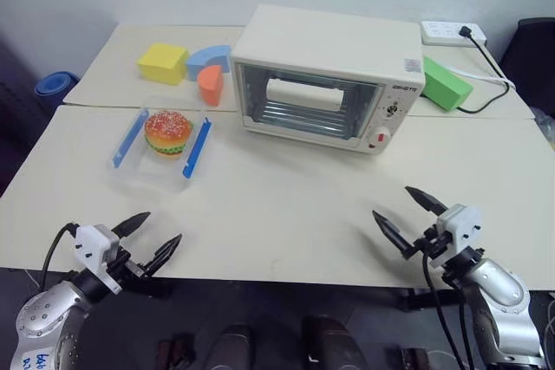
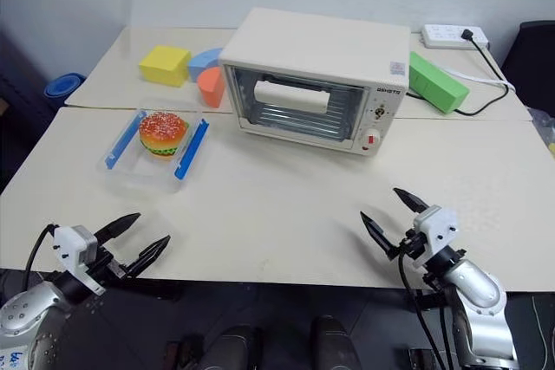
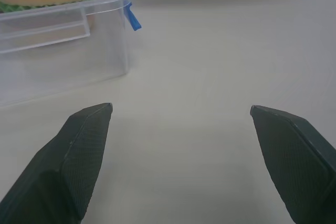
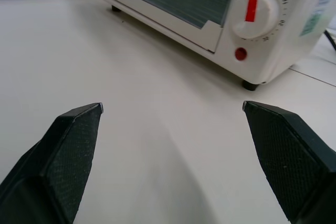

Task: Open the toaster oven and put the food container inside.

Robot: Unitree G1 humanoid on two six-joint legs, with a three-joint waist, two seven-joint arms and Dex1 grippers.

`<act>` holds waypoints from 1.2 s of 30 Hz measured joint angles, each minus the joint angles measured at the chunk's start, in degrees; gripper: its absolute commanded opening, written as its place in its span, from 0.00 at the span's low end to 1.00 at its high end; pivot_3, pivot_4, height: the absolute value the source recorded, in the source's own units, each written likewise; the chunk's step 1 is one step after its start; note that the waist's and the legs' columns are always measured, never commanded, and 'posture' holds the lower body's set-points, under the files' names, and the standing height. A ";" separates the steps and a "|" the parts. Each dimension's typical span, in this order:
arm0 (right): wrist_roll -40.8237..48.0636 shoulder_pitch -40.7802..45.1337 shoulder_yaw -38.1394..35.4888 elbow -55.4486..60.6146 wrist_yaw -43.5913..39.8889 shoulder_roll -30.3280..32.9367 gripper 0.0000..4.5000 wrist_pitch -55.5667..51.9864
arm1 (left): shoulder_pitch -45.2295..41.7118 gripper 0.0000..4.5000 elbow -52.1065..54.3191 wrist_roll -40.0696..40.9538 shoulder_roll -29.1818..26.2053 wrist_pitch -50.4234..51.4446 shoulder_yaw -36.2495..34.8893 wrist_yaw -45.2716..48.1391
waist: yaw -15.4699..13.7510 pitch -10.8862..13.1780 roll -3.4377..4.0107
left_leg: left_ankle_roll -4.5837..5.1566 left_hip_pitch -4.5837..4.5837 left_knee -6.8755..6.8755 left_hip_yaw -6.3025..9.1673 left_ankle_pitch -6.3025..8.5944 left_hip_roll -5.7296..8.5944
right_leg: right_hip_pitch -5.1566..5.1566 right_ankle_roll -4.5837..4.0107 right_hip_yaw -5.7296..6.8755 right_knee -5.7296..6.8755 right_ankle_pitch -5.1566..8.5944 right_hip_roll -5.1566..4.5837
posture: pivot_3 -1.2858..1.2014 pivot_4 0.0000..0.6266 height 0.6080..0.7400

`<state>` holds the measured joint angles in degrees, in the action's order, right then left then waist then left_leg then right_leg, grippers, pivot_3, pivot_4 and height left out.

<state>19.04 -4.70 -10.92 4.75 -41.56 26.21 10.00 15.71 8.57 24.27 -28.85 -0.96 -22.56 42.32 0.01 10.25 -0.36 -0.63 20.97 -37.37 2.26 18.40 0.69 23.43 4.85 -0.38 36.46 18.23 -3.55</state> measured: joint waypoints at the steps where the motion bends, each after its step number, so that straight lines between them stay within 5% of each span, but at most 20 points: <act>1: 0.01 0.09 0.11 -0.18 -0.10 0.00 0.99 -0.01 | 0.35 1.00 0.28 0.01 -0.12 0.35 0.07 0.06 | 0.00 0.00 0.00 | 0.00 0.00 0.00 0.00 0.00 0.00 | -0.01 0.00 0.00 0.00 0.00 0.00 | 0.52 0.24 1.00; 5: 1.67 2.24 1.47 -0.01 -1.73 0.16 0.99 -2.67 | 0.55 1.00 2.53 2.37 -2.30 4.59 0.26 1.32 | 0.11 0.00 -0.01 | -0.01 -0.01 -0.03 0.00 -0.01 -0.01 | 0.00 0.00 -0.01 0.03 0.00 0.00 | 0.52 0.24 1.00; 8: 4.69 6.42 2.94 5.11 -2.68 2.65 0.99 -9.93 | 0.16 1.00 4.89 11.62 -7.57 11.94 -1.62 7.04 | 0.51 0.01 0.00 | -0.04 -0.01 -0.02 0.01 -0.03 -0.06 | 0.04 -0.07 0.00 0.12 0.04 0.01 | 0.52 0.24 1.00; 14: 7.25 22.63 4.63 10.55 4.75 2.35 0.99 -25.79 | -11.82 1.00 5.93 20.84 -14.05 18.66 -5.67 10.58 | 0.09 0.01 0.03 | -0.25 0.05 0.08 0.23 -0.13 -0.05 | 0.11 -0.18 0.17 0.11 0.08 0.01 | 0.52 0.24 1.00; 21: 5.42 31.19 8.31 6.17 8.40 -0.86 0.99 -31.22 | -22.63 1.00 2.17 21.44 -12.37 21.44 -2.52 9.18 | 0.41 0.01 0.02 | -0.38 0.27 -0.01 0.09 -0.20 0.07 | 0.26 -0.15 0.09 0.10 0.07 -0.01 | 0.52 0.24 1.00; 36: 4.51 34.95 10.81 5.74 5.51 -4.29 0.99 -31.08 | -22.66 1.00 3.54 23.36 -9.65 25.93 -0.87 7.31 | 1.57 0.02 0.01 | -0.32 0.23 -0.05 0.12 -0.19 0.04 | 0.33 -0.16 0.09 0.39 0.07 0.03 | 0.52 0.24 1.00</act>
<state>23.55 30.25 -0.11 10.49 -36.05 21.92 -21.07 -6.95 12.11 47.63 -38.51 24.98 -23.43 49.63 1.58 10.27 -0.36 -0.95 21.20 -37.42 2.39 18.21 0.72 23.75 4.69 -0.29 36.85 18.30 -3.52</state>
